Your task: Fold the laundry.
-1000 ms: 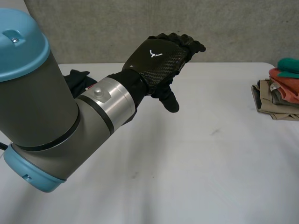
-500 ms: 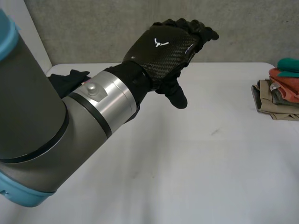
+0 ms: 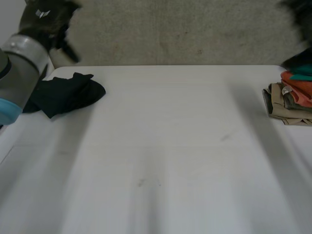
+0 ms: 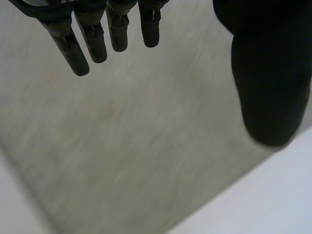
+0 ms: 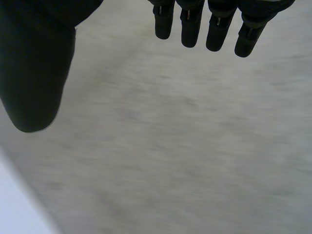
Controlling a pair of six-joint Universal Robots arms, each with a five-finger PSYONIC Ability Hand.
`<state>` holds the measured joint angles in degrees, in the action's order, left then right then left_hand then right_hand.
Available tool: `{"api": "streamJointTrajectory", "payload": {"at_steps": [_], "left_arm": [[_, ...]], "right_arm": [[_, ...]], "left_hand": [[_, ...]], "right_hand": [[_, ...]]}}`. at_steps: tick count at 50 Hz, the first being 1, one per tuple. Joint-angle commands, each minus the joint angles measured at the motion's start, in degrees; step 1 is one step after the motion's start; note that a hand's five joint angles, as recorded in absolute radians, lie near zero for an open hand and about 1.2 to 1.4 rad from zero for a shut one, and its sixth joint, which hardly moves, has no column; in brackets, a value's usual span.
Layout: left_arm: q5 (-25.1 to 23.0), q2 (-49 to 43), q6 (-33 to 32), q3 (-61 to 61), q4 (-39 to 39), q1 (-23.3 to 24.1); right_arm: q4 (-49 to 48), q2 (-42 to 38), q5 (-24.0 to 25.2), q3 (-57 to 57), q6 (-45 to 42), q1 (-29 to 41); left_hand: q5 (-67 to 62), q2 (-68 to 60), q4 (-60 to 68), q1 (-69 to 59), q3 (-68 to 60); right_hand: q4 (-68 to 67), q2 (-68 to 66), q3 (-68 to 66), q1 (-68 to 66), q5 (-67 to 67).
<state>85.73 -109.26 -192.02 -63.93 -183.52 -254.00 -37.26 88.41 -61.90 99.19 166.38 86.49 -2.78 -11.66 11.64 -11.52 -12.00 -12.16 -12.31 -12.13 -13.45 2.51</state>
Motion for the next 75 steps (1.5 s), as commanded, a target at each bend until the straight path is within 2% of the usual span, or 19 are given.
{"api": "streamJointTrajectory", "payload": {"at_steps": [1,4,7,13,18,22,23,25,29,33,38,47,53,59,60,61,63,67,75], "left_arm": [[-3.02,-18.60,-14.59,6.96,-3.33,-11.25],[-4.07,-27.56,-18.99,13.46,-3.77,-13.62],[-5.83,-35.02,-18.83,20.04,-3.86,-15.82],[-10.93,-45.33,-18.47,29.47,-3.42,-17.14],[-11.37,-51.31,-18.47,35.44,-3.16,-17.32],[-11.46,-54.74,-18.47,39.58,-2.98,-17.41],[-11.46,-55.18,-18.39,40.11,-2.89,-17.41],[-11.29,-55.01,-18.39,39.94,-2.89,-17.41],[-10.50,-52.99,-18.30,38.01,-2.72,-16.27],[-9.26,-43.17,-16.98,29.85,-1.66,-13.90],[-9.35,-23.94,-8.13,13.87,-2.97,-8.64],[-10.40,0.35,5.16,-4.52,-3.95,2.97],[-12.95,2.21,5.61,-13.23,-4.56,7.90],[-13.13,-3.32,5.52,-18.95,-4.56,16.94],[-13.04,-3.76,5.52,-19.13,-4.74,18.00],[-12.52,-4.20,5.52,-19.39,-5.09,19.40],[-11.55,-4.12,5.61,-19.74,-5.35,19.33],[-7.43,-1.23,5.79,-21.15,-5.53,18.36],[2.77,6.51,5.43,-26.51,-5.18,15.91]], "right_arm": [[9.91,-3.85,0.81,5.66,-8.16,9.04],[15.36,-7.98,-0.33,6.01,-12.38,10.97],[18.09,-11.23,-1.73,6.54,-15.29,12.56],[18.18,-13.44,-4.46,8.47,-16.61,12.82],[17.04,-13.53,-4.46,9.70,-16.79,12.39],[16.51,-13.79,-4.55,9.62,-16.79,12.21],[16.43,-14.05,-4.55,9.62,-16.79,12.21],[16.34,-14.67,-4.72,9.53,-16.79,12.12],[16.34,-14.85,-4.90,9.53,-16.79,12.12],[16.25,-14.85,-5.08,9.27,-16.88,12.12],[15.90,-14.85,-6.04,8.91,-16.53,12.21],[15.99,-14.58,-8.68,8.91,-16.00,12.12],[16.34,-14.14,-9.47,9.09,-16.00,12.12],[16.34,-13.79,-9.38,9.35,-16.00,12.30],[16.34,-13.70,-9.30,9.44,-16.00,12.30],[16.43,-13.62,-9.30,9.44,-15.91,12.38],[16.43,-13.61,-9.30,9.44,-15.91,12.39],[16.43,-13.70,-9.30,9.62,-16.00,12.30],[16.43,-13.70,-9.30,9.62,-16.00,12.21]], "left_hand": [[0.21,-0.91,0.93,-1.05,-0.57],[-2.13,-3.25,3.28,-3.40,-2.92],[-2.31,-3.43,3.45,-3.57,-3.09],[-3.49,-4.60,4.63,-4.75,-4.27],[-9.86,-10.98,11.00,-11.12,-10.65],[-33.52,-34.63,34.66,-34.78,-34.30],[-53.91,-55.03,55.05,-55.17,-54.70],[-67.18,-68.29,68.32,-68.44,-67.96],[-67.22,-68.34,68.36,-68.48,-68.00],[-67.22,-68.34,68.36,-68.48,-68.00],[-67.22,-68.34,68.36,-68.48,-68.00],[-67.22,-68.34,68.36,-68.48,-68.00],[-67.22,-68.34,68.36,-68.48,-68.00],[-67.22,-68.34,68.36,-68.48,-68.00],[-65.24,-66.36,66.38,-66.50,-66.03],[-43.91,-45.02,45.05,-45.17,-44.69],[-22.26,-23.37,23.40,-23.52,-23.04],[1.68,0.56,-0.54,0.42,0.90],[1.73,0.61,-0.59,0.47,0.95]], "right_hand": [[2.16,2.31,2.13,3.45,-2.51],[2.16,2.31,2.13,3.45,-2.51],[2.16,2.31,2.13,3.45,-2.51],[2.16,2.31,2.13,3.45,-2.51],[2.16,2.31,2.13,3.45,-2.51],[2.16,2.31,2.13,3.45,-2.51],[2.16,2.31,2.13,3.45,-2.51],[2.16,2.31,2.13,3.45,-2.51],[2.16,2.31,2.13,3.45,-2.51],[2.16,2.31,2.13,3.45,-2.51],[2.16,2.31,2.13,3.45,-2.51],[2.16,2.31,2.13,3.45,-2.51],[2.16,2.31,2.13,3.45,-2.51],[2.16,2.31,2.13,3.45,-2.51],[2.16,2.31,2.13,3.45,-2.51],[2.16,2.31,2.13,3.45,-2.51],[2.16,2.31,2.13,3.45,-2.51],[2.16,2.31,2.13,3.45,-2.51],[2.16,2.31,2.13,3.45,-2.51]]}}
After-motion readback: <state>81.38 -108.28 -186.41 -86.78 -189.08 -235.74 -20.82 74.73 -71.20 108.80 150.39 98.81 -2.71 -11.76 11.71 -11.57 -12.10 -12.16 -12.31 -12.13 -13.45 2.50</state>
